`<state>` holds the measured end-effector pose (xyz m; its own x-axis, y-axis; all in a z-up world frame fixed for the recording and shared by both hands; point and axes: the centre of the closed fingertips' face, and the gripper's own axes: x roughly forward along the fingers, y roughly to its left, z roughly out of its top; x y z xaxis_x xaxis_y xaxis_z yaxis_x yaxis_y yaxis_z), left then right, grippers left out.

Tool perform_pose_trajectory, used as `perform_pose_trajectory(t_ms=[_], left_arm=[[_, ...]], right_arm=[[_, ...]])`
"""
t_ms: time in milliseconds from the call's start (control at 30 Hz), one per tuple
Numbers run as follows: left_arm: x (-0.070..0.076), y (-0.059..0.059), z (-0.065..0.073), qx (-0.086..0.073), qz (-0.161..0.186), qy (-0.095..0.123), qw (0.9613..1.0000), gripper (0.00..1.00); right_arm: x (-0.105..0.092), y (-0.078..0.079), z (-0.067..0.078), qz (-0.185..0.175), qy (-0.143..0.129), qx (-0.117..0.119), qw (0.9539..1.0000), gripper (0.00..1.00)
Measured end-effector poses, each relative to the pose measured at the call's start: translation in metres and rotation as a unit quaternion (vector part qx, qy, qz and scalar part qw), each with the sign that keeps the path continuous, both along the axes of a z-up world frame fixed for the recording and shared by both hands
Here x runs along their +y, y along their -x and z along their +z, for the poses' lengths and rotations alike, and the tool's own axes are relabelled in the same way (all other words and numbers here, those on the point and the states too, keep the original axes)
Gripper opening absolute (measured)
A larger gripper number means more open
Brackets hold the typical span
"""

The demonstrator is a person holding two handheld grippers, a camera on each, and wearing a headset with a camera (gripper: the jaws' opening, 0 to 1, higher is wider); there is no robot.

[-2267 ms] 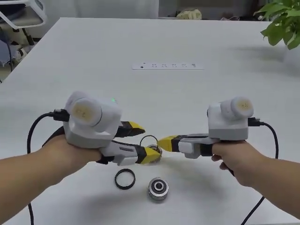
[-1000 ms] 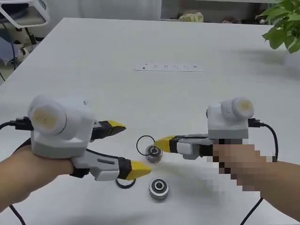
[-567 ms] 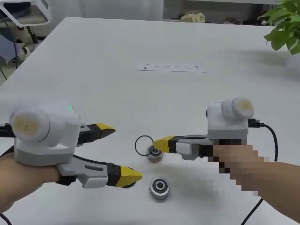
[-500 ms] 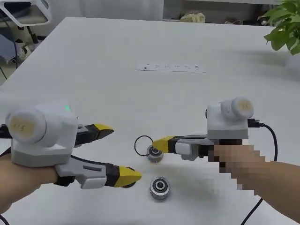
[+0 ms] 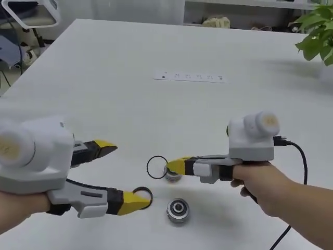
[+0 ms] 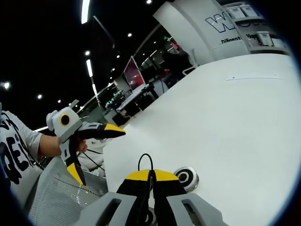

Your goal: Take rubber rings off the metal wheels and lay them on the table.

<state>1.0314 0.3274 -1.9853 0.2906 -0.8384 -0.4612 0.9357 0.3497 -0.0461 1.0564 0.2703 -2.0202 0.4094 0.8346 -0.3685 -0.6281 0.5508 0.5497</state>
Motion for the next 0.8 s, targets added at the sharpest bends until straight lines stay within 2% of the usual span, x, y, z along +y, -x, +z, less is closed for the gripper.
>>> perform_pose_trajectory(t_ms=[233, 800], left_arm=[[0.004, 0.004, 0.003, 0.004, 0.006, 0.007, 0.9999, 0.78], [0.021, 0.01, 0.001, 0.001, 0.019, 0.004, 0.9998, 0.81]], right_arm=[[0.005, 0.004, -0.004, 0.013, 0.007, 0.008, 0.9999, 0.0], [0.02, 0.016, -0.013, 0.037, 0.013, 0.025, 0.9989, 0.0]])
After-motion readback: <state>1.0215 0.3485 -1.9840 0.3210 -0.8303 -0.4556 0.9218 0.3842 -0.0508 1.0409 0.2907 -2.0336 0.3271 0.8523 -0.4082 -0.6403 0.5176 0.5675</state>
